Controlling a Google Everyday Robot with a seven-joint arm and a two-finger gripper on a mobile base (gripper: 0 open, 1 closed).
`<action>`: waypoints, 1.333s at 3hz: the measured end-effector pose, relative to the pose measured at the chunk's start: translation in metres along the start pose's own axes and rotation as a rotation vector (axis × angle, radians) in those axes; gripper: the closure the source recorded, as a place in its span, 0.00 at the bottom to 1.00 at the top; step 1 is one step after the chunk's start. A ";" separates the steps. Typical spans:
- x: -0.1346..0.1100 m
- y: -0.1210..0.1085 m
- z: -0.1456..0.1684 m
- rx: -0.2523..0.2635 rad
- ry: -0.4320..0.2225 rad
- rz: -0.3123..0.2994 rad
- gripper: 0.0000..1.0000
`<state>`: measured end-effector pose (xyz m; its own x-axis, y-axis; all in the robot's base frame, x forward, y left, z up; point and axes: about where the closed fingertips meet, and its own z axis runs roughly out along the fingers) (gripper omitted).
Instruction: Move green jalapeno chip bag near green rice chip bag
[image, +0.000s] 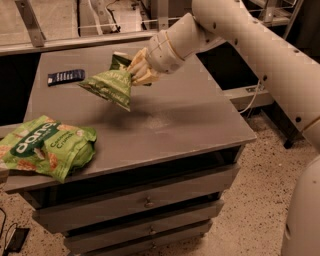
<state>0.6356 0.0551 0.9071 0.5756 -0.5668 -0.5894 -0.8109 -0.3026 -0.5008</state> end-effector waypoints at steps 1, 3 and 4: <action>-0.028 0.009 0.015 -0.052 -0.066 -0.093 0.82; -0.047 0.017 0.032 -0.083 -0.059 -0.168 0.35; -0.047 0.018 0.035 -0.087 -0.061 -0.169 0.12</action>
Offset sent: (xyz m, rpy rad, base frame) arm -0.0530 0.0619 -0.0021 -0.0643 -0.1321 0.2375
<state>0.5976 0.1031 0.9043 0.7075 -0.4554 -0.5404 -0.7067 -0.4559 -0.5410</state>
